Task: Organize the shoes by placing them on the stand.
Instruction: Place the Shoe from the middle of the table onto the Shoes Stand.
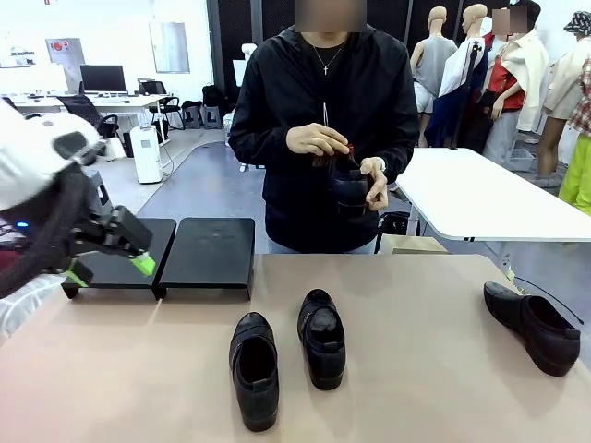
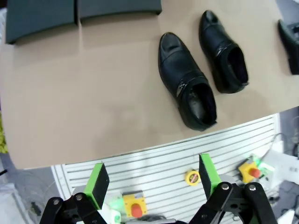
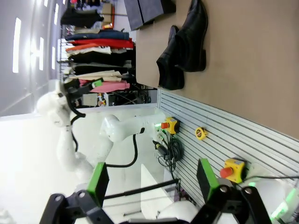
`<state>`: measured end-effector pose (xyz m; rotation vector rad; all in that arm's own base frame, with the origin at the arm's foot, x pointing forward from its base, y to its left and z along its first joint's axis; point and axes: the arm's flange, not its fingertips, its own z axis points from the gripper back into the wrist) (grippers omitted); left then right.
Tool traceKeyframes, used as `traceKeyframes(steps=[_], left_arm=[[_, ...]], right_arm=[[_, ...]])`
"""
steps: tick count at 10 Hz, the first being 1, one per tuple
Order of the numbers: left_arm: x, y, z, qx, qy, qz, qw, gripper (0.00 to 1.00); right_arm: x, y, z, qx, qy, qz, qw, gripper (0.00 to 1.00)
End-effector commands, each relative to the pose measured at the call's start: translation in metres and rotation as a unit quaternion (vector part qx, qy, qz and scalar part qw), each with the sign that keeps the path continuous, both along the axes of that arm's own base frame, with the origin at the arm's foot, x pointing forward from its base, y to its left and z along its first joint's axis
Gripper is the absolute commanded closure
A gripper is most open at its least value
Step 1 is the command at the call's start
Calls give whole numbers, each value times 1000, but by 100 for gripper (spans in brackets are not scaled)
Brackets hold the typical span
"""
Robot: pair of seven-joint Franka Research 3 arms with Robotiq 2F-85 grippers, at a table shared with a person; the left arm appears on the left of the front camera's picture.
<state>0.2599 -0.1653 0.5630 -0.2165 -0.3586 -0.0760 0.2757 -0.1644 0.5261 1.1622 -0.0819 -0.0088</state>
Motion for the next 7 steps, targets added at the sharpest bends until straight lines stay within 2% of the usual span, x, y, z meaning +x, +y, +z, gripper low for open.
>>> traceKeyframes(steps=[1, 2, 3, 5, 7], left_arm=[[39, -61, -14, 22, 35, -1, 999, 0], [48, -79, -23, -5, 64, -27, 998, 0], [60, -94, -38, -17, 73, -12, 997, 0], [80, -123, -86, -65, 125, -28, 990, 0], [88, -153, -135, -64, 156, -23, 985, 0]], right_arm=[[-1, 1, 5, 5, 7, -3, 1000, 0], [-1, 1, 5, 5, 7, -3, 1000, 0], [-1, 1, 5, 5, 7, -3, 1000, 0], [-1, 1, 5, 5, 7, -3, 1000, 0], [-1, 1, 5, 5, 7, -3, 1000, 0]])
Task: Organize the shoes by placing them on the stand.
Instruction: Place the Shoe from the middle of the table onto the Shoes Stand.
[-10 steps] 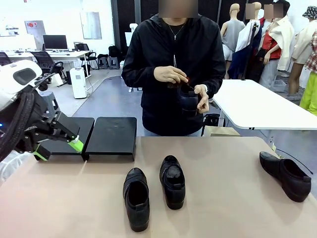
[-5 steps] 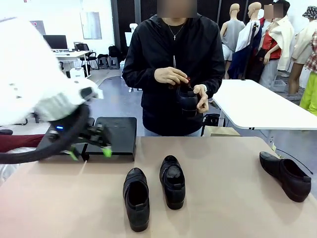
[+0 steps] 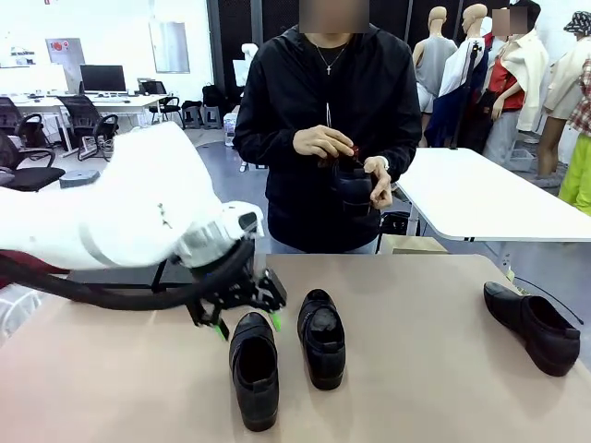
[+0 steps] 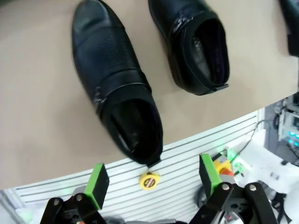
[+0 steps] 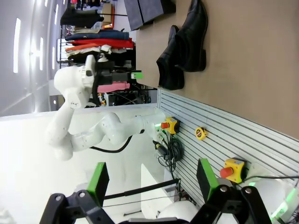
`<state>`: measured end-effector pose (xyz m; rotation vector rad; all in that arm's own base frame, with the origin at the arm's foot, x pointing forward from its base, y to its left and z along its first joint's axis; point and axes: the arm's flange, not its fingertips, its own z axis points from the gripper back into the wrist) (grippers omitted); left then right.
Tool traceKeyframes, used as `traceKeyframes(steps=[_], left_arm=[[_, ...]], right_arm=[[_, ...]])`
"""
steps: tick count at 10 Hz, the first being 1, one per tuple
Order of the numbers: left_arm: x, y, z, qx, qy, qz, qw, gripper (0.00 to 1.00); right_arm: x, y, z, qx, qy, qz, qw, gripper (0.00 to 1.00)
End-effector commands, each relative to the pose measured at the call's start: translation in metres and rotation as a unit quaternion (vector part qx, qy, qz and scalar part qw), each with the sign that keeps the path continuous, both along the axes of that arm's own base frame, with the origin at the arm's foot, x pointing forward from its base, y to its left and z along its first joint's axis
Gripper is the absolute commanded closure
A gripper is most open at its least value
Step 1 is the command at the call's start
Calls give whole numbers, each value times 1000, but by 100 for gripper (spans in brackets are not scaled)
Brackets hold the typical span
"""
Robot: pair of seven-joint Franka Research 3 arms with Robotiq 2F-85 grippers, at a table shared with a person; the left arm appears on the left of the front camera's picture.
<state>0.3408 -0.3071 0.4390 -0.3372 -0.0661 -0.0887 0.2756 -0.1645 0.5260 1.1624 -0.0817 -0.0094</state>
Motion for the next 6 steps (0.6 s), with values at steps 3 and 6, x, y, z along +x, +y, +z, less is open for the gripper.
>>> traceKeyframes(steps=[3, 6], left_arm=[[16, -39, -45, 8, -23, 11, 1000, 0], [21, -54, -71, 45, -14, 12, 999, 0]], right_arm=[[-1, 1, 5, 5, 7, -2, 1000, 0], [-1, 1, 5, 5, 7, -2, 1000, 0]])
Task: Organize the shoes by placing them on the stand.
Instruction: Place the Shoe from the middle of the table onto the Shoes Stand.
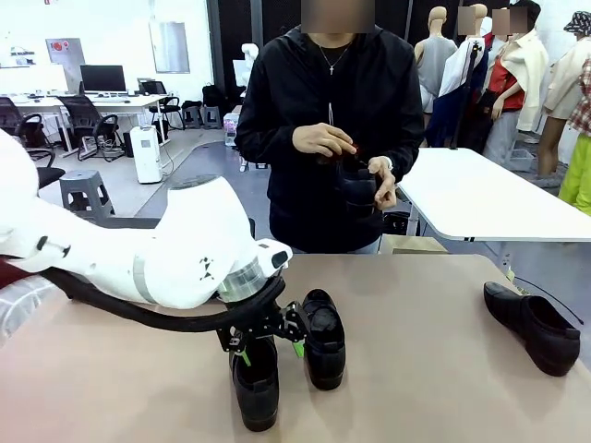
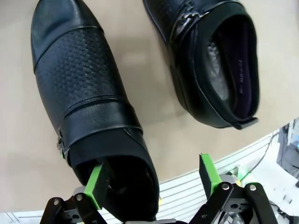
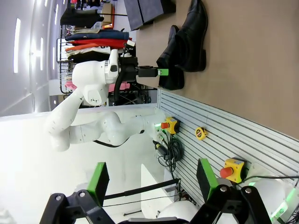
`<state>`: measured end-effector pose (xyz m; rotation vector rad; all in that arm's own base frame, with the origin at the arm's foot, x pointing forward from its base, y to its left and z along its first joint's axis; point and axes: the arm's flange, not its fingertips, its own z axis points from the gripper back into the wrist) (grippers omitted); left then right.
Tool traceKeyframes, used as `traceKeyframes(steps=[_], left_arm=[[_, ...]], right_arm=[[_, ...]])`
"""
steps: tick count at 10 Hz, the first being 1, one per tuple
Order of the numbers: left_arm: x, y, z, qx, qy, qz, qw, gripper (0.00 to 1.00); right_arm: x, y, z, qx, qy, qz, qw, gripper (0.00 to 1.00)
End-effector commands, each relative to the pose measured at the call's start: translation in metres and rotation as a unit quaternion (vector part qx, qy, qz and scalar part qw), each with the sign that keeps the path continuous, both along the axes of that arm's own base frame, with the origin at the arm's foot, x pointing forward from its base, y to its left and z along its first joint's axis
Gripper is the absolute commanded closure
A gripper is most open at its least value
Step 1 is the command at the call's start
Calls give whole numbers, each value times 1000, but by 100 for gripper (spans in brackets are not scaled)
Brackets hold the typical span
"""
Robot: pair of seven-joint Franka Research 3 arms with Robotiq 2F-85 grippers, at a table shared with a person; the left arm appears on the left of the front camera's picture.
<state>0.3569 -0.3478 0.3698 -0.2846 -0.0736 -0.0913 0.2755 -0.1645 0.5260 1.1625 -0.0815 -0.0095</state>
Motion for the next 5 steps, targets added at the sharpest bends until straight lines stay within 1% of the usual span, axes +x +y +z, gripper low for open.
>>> traceKeyframes(steps=[1, 2, 3, 5], left_arm=[[7, -16, -5, 17, -18, 10, 1000, 0], [7, -19, -5, 21, -23, 12, 999, 0], [8, -21, -5, 26, -37, 15, 999, 0], [9, -24, -11, 38, -36, 19, 998, 0]], right_arm=[[-1, 1, 5, 5, 7, -2, 1000, 0], [-1, 1, 5, 5, 7, -2, 1000, 0], [-1, 1, 5, 5, 7, -2, 1000, 0], [-1, 1, 5, 5, 7, -2, 1000, 0]])
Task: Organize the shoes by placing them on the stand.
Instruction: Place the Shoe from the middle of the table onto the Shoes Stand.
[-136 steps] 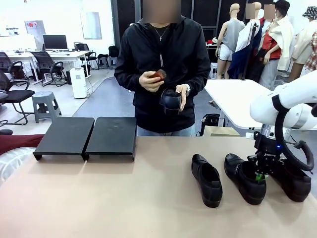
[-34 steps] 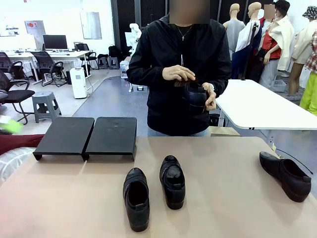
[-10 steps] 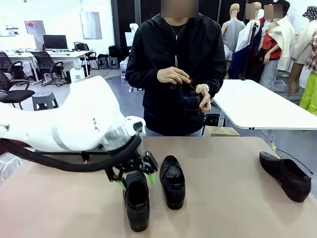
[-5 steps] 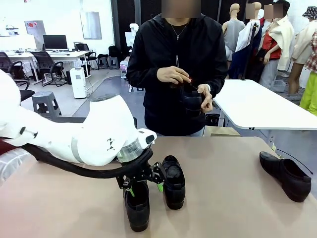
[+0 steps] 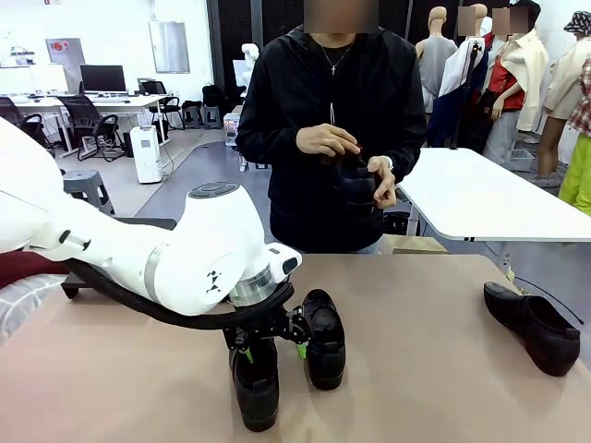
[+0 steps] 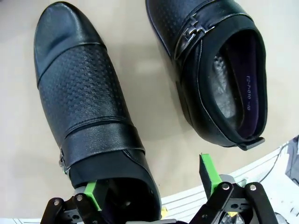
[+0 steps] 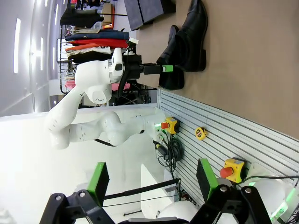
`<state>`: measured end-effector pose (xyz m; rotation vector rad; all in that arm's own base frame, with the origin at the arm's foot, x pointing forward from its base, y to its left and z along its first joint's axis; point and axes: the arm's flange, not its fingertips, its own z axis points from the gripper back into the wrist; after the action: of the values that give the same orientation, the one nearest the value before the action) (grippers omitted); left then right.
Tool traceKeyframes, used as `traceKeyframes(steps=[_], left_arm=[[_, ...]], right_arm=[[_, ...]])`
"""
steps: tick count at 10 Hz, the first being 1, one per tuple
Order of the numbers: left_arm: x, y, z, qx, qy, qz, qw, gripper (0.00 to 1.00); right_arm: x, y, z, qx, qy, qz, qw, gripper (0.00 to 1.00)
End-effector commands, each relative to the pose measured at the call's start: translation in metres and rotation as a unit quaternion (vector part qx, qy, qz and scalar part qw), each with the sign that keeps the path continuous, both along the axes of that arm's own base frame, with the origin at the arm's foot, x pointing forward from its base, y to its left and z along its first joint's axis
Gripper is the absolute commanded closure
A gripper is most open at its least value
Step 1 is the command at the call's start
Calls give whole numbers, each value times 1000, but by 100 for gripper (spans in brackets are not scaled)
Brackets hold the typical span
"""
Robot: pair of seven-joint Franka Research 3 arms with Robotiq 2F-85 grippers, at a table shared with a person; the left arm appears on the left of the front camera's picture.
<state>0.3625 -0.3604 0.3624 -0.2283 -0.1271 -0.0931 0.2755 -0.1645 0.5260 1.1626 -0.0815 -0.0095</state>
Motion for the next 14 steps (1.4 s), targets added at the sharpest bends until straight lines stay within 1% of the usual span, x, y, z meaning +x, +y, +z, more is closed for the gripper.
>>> traceKeyframes(steps=[1, 2, 7, 10, 11, 12, 13, 14], left_arm=[[5, -12, -8, 16, 3, 24, 1000, 48], [5, -12, -10, 26, 3, 26, 999, 100], [8, -9, -13, 46, 0, 30, 998, 100], [7, -5, -9, 46, -2, 30, 998, 100], [6, 0, -2, 48, 11, 25, 999, 100], [0, 8, 15, 62, 27, -24, 997, 100], [-11, 25, 43, 48, 38, -75, 995, 100], [-27, 45, 77, 49, 26, -112, 992, 100]], right_arm=[[-1, 1, 5, 5, 7, -2, 1000, 0], [-1, 1, 5, 5, 7, -2, 1000, 0], [-1, 1, 5, 5, 7, -2, 1000, 0], [-1, 1, 5, 5, 7, -2, 1000, 0], [-1, 1, 5, 5, 7, -2, 1000, 0], [-1, 1, 5, 5, 7, -2, 1000, 0], [-1, 1, 5, 5, 7, -2, 1000, 0], [-1, 1, 5, 5, 7, -2, 1000, 0]])
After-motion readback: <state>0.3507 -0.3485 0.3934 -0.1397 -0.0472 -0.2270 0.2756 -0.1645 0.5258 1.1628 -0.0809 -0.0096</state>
